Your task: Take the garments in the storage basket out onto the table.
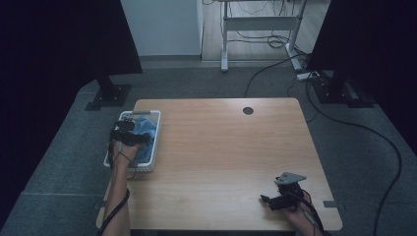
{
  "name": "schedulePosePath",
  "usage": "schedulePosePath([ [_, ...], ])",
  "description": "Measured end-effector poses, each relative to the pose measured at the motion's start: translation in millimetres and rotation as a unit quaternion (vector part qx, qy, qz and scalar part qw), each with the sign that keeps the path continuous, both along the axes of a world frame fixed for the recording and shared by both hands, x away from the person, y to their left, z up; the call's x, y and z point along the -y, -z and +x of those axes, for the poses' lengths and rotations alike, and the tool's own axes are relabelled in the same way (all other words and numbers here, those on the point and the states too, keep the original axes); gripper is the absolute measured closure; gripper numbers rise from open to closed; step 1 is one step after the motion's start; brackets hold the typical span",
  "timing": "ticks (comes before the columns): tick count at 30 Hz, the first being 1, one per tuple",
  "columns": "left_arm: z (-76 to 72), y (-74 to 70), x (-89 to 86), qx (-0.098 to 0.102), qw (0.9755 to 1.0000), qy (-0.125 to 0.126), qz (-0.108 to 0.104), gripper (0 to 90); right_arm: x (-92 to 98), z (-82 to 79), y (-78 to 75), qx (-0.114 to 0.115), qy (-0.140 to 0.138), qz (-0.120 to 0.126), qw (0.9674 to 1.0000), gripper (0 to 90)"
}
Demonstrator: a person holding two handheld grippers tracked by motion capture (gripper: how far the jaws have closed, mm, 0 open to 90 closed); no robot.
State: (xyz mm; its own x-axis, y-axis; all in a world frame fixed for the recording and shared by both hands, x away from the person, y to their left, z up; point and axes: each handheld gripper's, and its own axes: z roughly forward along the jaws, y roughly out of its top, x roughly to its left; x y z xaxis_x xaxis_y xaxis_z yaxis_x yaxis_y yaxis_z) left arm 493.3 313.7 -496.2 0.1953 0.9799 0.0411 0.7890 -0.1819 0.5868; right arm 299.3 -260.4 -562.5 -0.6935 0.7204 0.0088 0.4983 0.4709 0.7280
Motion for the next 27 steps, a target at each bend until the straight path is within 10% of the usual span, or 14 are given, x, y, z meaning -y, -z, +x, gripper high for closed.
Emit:
schedulePosePath([
  [11, 25.1, 25.8, 1.6, -0.086, 0.9962, -0.005, -0.014, 0.0, 0.0, 0.0, 0.0, 0.000, 0.000, 0.000, 1.0000, 4.3],
  [20, 29.1, 30.4, 9.4, -0.098, 0.9952, -0.004, -0.006, 0.0, 0.0, 0.0, 0.0, 0.000, 0.000, 0.000, 1.0000, 4.3],
  [27, 26.5, 18.4, 15.5, -0.109, 0.9939, 0.006, -0.016, 33.3, 0.0, -0.1, 0.0, 0.000, 0.000, 0.000, 1.0000, 4.3],
])
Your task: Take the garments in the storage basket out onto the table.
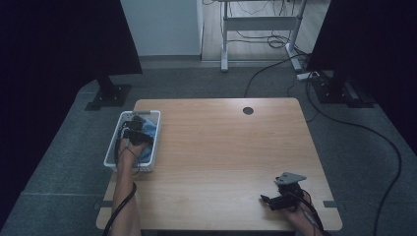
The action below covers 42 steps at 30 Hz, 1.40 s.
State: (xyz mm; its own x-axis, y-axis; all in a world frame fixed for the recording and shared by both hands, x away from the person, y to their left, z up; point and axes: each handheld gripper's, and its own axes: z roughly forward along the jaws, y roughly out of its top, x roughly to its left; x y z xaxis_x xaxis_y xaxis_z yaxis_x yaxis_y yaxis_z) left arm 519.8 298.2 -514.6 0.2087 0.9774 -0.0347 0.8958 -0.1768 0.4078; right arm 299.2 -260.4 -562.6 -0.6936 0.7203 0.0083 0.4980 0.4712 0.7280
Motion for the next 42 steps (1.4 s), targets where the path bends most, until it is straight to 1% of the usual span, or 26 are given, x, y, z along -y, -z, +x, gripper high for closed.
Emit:
schedulePosePath([
  [1, -0.6, -0.9, 0.7, 0.001, 1.0000, 0.002, -0.003, 39.4, 0.0, 0.0, 0.0, 0.000, 0.000, 0.000, 1.0000, 4.3],
  [2, -2.1, -1.4, 1.6, 0.007, 0.9999, 0.011, -0.008, 45.6, 0.0, 0.0, 0.0, 0.000, 0.000, 0.000, 1.0000, 4.3],
  [3, -3.3, -1.5, 1.4, 0.011, 0.9997, 0.014, -0.016, 55.3, 0.0, 0.0, 0.0, 0.000, 0.000, 0.000, 1.0000, 4.3],
  [4, -4.0, -1.5, 0.9, 0.013, 0.9996, 0.014, -0.021, 59.6, 0.0, 0.0, 0.0, 0.000, 0.000, 0.000, 1.0000, 4.3],
  [6, -4.9, -1.8, -1.4, 0.018, 0.9992, 0.015, -0.032, 65.2, 0.0, 0.0, 0.0, 0.000, 0.000, 0.000, 1.0000, 4.3],
  [7, -5.5, -2.1, -1.6, 0.025, 0.9991, 0.014, -0.030, 66.8, 0.0, 0.0, 0.0, 0.000, 0.000, 0.000, 1.0000, 4.3],
  [8, -6.0, -2.6, -0.4, 0.031, 0.9991, 0.017, -0.022, 67.9, -0.1, 0.0, 0.0, 0.000, 0.000, 0.000, 1.0000, 4.3],
  [10, -6.3, -3.4, 1.6, 0.033, 0.9992, 0.019, -0.014, 68.4, -0.1, 0.0, 0.0, 0.000, 0.000, 0.000, 1.0000, 4.3],
  [11, -6.6, -3.7, 1.8, 0.035, 0.9991, 0.018, -0.013, 68.4, 0.0, 0.0, 0.0, 0.000, 0.000, 0.000, 1.0000, 4.3],
  [15, -8.9, -6.7, 1.1, 0.049, 0.9987, 0.013, -0.008, 68.4, 0.0, 0.0, 0.0, 0.000, 0.000, 0.000, 1.0000, 4.3],
  [17, -10.8, -8.9, 1.1, 0.059, 0.9982, 0.010, -0.004, 68.4, 0.0, 0.0, 0.0, 0.000, 0.000, 0.000, 1.0000, 4.3],
  [21, -16.6, -16.3, 0.5, 0.090, 0.9958, 0.012, 0.002, 68.3, 0.0, 0.1, 0.0, 0.000, 0.000, 0.000, 1.0000, 4.3],
  [25, -21.8, -21.7, -1.4, 0.106, 0.9943, 0.012, -0.003, 68.3, 0.0, 0.0, 0.1, 0.000, 0.000, 0.001, 1.0000, 4.3],
  [27, -24.1, -24.2, -1.7, 0.113, 0.9935, 0.014, 0.001, 68.3, -0.1, 0.0, 0.1, 0.000, 0.000, 0.001, 1.0000, 4.3],
  [30, -26.9, -29.0, -2.0, 0.124, 0.9922, 0.013, -0.002, 68.3, -0.1, 0.0, 0.1, 0.000, 0.000, 0.001, 1.0000, 4.3],
  [33, -29.9, -35.8, -0.6, 0.135, 0.9907, 0.017, 0.001, 68.2, -0.1, 0.0, 0.1, 0.000, 0.000, 0.001, 1.0000, 4.3],
  [36, -33.7, -44.4, 0.8, 0.147, 0.9890, 0.020, 0.003, 68.2, -0.1, 0.0, 0.1, 0.000, 0.000, 0.001, 1.0000, 4.3],
  [42, -43.4, -60.7, 0.0, 0.175, 0.9843, 0.020, 0.011, 67.9, -0.1, 0.1, 0.1, 0.000, 0.000, 0.001, 1.0000, 4.3],
])
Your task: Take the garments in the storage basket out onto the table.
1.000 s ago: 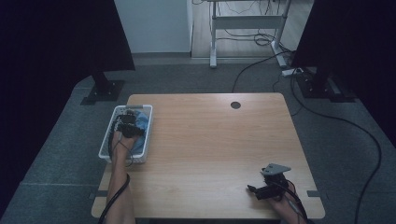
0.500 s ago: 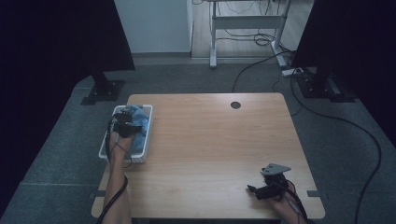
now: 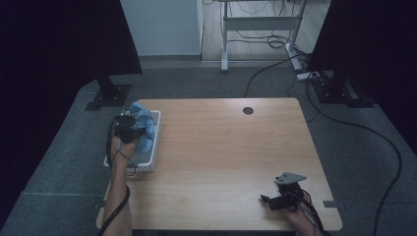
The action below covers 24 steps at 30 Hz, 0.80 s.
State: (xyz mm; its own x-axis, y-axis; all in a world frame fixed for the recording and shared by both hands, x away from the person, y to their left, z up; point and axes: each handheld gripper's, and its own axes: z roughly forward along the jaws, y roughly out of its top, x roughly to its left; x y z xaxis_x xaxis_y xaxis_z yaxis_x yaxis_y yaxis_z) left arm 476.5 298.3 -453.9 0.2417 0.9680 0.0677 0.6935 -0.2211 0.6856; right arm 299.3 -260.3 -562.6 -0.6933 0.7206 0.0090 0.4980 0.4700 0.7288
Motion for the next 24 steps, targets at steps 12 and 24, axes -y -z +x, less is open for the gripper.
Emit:
schedulePosePath([
  [12, -16.5, -23.6, -1.4, 0.033, 0.9993, 0.012, -0.016, 67.7, 0.0, 0.1, 0.0, 0.000, 0.001, 0.000, 1.0000, 4.3],
  [24, -27.3, -38.6, 26.0, 0.066, 0.9968, 0.043, -0.014, 67.4, 0.0, 0.1, 0.0, 0.000, 0.001, 0.000, 1.0000, 4.3],
])
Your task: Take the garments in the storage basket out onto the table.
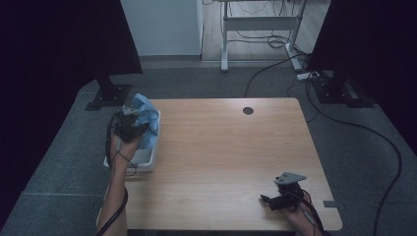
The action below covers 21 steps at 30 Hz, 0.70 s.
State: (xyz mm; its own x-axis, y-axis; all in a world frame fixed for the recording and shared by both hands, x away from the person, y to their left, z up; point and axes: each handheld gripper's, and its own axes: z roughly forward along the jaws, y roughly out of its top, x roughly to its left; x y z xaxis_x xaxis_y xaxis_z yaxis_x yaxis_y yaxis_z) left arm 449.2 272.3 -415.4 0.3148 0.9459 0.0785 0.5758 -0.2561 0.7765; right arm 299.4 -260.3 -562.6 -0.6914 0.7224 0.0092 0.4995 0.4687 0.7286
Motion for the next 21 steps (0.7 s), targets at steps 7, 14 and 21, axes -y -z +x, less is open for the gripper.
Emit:
schedulePosePath([
  [7, -3.3, -4.3, 21.4, 0.007, 0.9996, 0.024, -0.009, 67.1, 0.0, 0.0, 0.0, 0.000, 0.000, 0.000, 1.0000, 4.3],
  [14, -4.6, -3.5, 39.8, 0.006, 0.9986, 0.046, -0.025, 66.9, 0.1, 0.0, 0.1, 0.000, 0.000, 0.000, 1.0000, 4.3],
  [21, -5.7, -2.6, 57.9, 0.004, 0.9973, 0.066, -0.031, 66.9, 0.1, -0.1, 0.0, 0.000, 0.000, 0.000, 1.0000, 4.3],
])
